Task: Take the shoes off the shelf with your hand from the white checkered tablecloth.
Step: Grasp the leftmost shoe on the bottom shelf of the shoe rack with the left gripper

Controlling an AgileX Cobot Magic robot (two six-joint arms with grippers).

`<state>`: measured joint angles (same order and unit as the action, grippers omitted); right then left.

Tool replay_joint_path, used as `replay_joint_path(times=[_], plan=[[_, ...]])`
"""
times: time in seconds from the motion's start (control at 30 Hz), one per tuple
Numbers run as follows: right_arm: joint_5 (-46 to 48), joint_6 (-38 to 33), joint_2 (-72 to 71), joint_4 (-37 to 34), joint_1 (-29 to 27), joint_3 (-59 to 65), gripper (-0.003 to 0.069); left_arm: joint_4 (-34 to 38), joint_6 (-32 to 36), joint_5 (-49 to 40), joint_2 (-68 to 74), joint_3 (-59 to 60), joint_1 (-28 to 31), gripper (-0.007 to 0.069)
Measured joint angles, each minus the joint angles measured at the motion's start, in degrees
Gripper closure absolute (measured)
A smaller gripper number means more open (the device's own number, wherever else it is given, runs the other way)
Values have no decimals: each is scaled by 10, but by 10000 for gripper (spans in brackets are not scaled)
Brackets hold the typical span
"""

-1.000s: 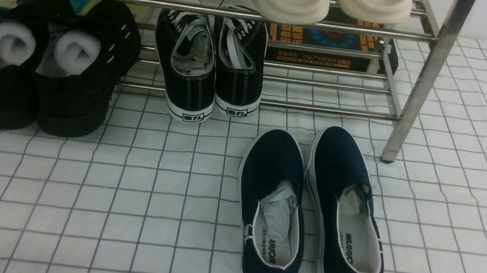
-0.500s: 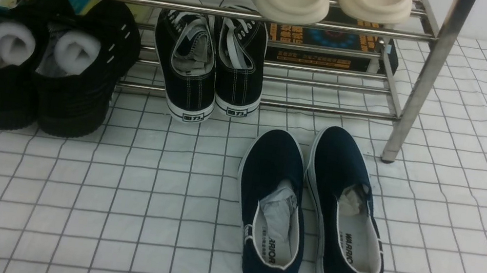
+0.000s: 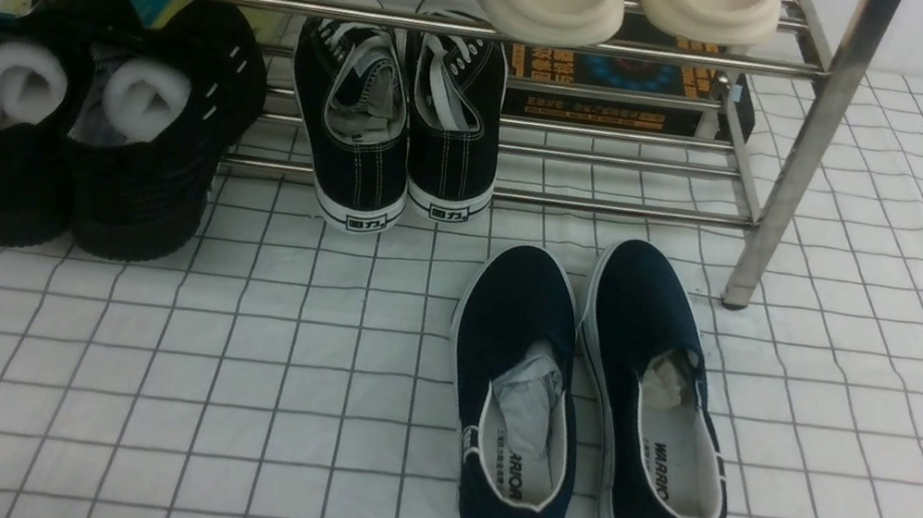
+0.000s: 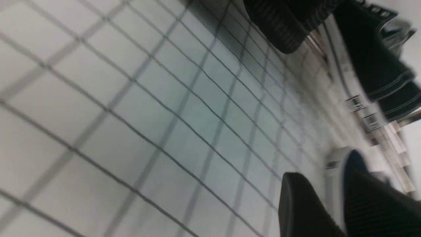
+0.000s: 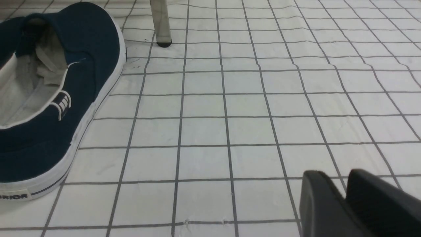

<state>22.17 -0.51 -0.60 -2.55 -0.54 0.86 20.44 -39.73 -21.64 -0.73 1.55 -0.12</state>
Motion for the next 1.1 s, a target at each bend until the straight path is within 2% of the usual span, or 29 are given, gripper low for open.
replay_joint_path(times=[0.03,0.07,0.1,0.2,0.33,0.4,0.43,0.53,0.67,0.8,1.1], plan=[[0,0,0,0,0,0,512,11,-6,0,0,0,0,384],[0,0,0,0,0,0,510,43,-49,7,0,0,0,384],[0,0,0,0,0,0,510,47,-60,23,0,1,0,384],[0,0,0,0,0,0,508,49,-66,83,0,1,0,384],[0,0,0,0,0,0,503,51,-45,145,0,-10,0,384],[0,0,0,0,0,0,498,40,6,129,3,-64,0,405],[0,0,0,0,0,0,497,39,11,129,5,-70,0,408],[0,0,0,0,0,0,492,8,86,47,83,-164,0,503],[0,0,0,0,0,0,485,-54,168,-122,259,-273,0,611],[0,0,0,0,0,0,480,-96,202,-214,421,-368,0,623],[0,0,0,0,0,0,468,-166,237,-292,666,-581,0,623]])
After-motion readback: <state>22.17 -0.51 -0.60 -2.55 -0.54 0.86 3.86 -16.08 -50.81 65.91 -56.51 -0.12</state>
